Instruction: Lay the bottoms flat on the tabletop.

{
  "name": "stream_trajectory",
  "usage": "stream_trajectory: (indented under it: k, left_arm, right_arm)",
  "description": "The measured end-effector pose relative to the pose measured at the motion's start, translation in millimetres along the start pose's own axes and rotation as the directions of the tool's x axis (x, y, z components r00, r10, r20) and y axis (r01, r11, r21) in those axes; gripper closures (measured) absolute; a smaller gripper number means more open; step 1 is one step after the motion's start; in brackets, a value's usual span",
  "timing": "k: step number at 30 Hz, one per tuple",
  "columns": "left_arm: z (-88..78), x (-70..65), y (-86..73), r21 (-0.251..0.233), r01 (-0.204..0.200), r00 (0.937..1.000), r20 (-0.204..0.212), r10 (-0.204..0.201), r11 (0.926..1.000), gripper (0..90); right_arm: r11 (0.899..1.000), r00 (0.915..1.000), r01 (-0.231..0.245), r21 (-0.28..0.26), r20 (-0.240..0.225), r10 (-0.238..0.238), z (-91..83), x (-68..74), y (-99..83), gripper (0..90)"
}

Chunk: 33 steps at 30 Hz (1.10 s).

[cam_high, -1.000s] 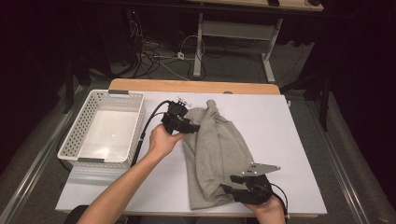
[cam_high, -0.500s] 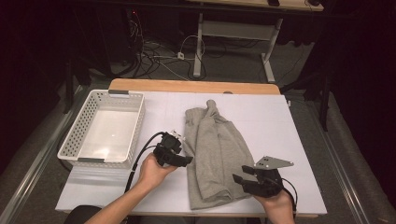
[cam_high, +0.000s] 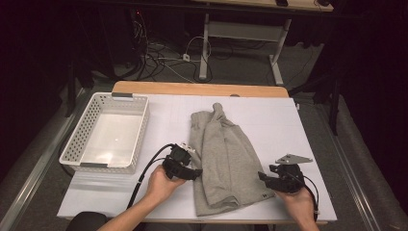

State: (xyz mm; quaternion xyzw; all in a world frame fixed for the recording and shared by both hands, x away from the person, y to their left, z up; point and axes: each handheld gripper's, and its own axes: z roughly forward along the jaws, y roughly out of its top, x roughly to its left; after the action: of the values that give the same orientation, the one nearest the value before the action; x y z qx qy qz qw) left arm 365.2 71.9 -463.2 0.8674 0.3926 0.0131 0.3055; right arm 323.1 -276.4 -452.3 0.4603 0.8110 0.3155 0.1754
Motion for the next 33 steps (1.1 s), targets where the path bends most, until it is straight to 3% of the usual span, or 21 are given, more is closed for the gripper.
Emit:
stream_trajectory:
  k: [4,9,13,17,20,33]
  left_arm:
    - [2.5,-5.3,-0.7,-0.008,-0.018,0.9997,-0.014,0.018,0.9998,37.2]
    - [3.8,-11.2,-1.9,-0.009,-0.054,0.9977,-0.042,0.053,0.9985,54.0]
    - [3.6,-7.9,-1.1,-0.003,-0.041,0.9992,0.002,0.041,0.9992,69.9]
    - [3.3,-5.4,-0.9,0.007,-0.02,0.9987,0.046,0.019,0.9998,81.4]
    - [2.9,-0.9,-0.8,0.01,-0.007,0.9963,0.085,0.006,0.9999,83.6]
    - [-17.8,13.6,-10.2,-0.002,0.02,0.9918,0.126,-0.02,0.9998,84.5]
  right_arm:
    - [0.999,0.9996,-0.023,0.024,-0.016,0.024,5.8,-4.2,-2.5,50.8]
    - [0.998,0.9986,-0.018,0.067,-0.049,0.021,10.4,-0.2,-1.3,68.9]
    - [0.996,0.9976,-0.013,0.092,-0.066,0.02,10.2,3.7,-0.6,81.3]
    - [0.995,0.9964,-0.011,0.104,-0.082,0.019,10.0,5.7,-0.5,85.7]
    - [0.994,0.9962,-0.01,0.106,-0.085,0.019,10.0,6.5,0.1,86.1]
    - [0.994,0.9892,0.023,0.104,-0.146,-0.007,5.7,26.1,-0.3,86.3]
